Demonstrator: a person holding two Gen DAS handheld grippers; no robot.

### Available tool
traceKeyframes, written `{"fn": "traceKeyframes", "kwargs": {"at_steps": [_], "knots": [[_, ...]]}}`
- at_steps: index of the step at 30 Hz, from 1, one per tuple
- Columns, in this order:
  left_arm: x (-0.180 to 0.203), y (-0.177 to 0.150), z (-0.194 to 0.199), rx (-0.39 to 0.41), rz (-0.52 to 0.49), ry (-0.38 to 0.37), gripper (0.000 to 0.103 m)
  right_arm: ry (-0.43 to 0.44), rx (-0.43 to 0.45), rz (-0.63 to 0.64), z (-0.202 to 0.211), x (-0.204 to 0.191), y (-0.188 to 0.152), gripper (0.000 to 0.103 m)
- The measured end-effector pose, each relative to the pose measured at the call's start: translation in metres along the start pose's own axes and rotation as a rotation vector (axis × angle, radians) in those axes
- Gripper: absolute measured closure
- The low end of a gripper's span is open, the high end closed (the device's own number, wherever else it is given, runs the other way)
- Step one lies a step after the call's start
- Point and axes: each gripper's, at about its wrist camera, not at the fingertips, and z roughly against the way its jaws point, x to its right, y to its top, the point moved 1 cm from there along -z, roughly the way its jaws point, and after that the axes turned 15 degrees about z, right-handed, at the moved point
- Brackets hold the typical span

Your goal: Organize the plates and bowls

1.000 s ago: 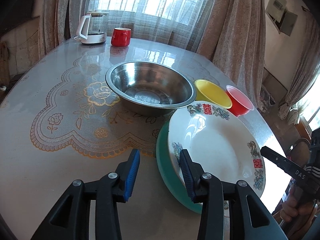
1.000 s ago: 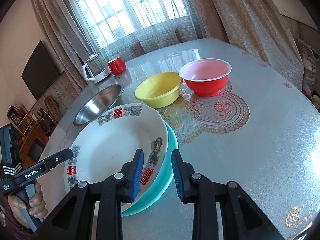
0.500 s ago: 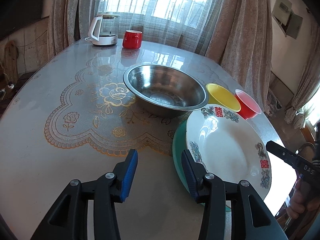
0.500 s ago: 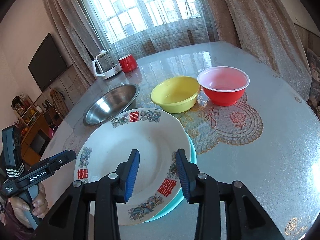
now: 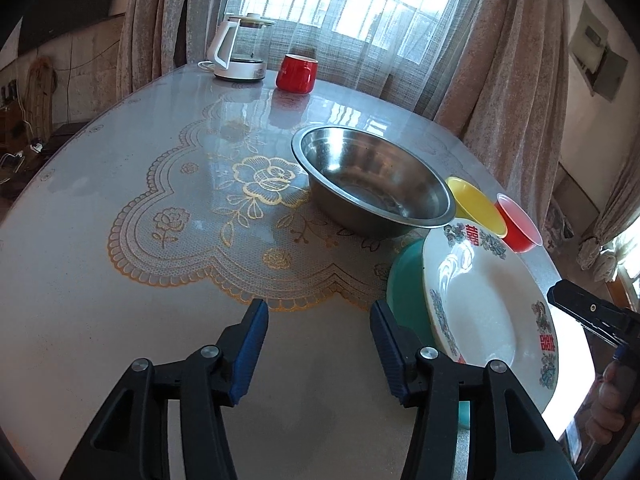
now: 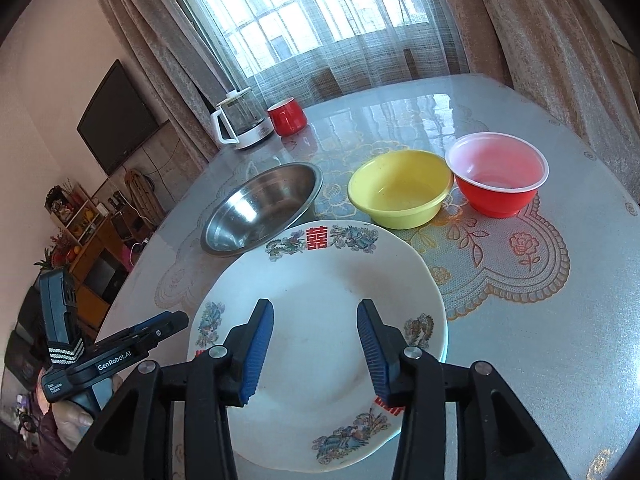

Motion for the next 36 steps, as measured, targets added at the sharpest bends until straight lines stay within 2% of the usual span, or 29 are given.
{"fn": "traceKeyframes", "kwargs": {"at_steps": [3,6,13,15,17,24,28,33,36], "knots": [[-0.009,0.009,-0.001,0.009,0.033,0.005,0.048,0.032,-0.005,0.000,-0.006,-0.005,0.007,0.048],[-0.018,0.018,-0.003,-0.004,0.063,0.005,0.048,0.072,-0.020,0.000,-0.014,-0.008,0.015,0.047],[-0.026,0.038,-0.009,-0.044,0.141,-0.056,0.049,0.123,-0.030,-0.023,-0.034,-0.013,0.042,0.045],[-0.024,0.044,-0.009,-0.040,0.143,-0.065,0.048,0.122,-0.032,-0.035,-0.041,-0.012,0.050,0.045],[-0.023,0.049,-0.011,-0.045,0.155,-0.075,0.041,0.129,-0.033,-0.048,-0.047,-0.009,0.058,0.045],[-0.016,0.069,-0.019,-0.031,0.159,-0.111,0.041,0.130,-0.053,-0.122,-0.076,0.007,0.080,0.045],[-0.013,0.082,-0.029,-0.041,0.181,-0.139,0.043,0.116,-0.072,-0.159,-0.091,0.018,0.085,0.045],[-0.009,0.094,-0.044,-0.050,0.191,-0.141,0.045,0.118,-0.092,-0.191,-0.108,0.026,0.089,0.045],[-0.008,0.099,-0.055,-0.067,0.195,-0.138,0.050,0.106,-0.110,-0.186,-0.117,0.026,0.089,0.045]]}}
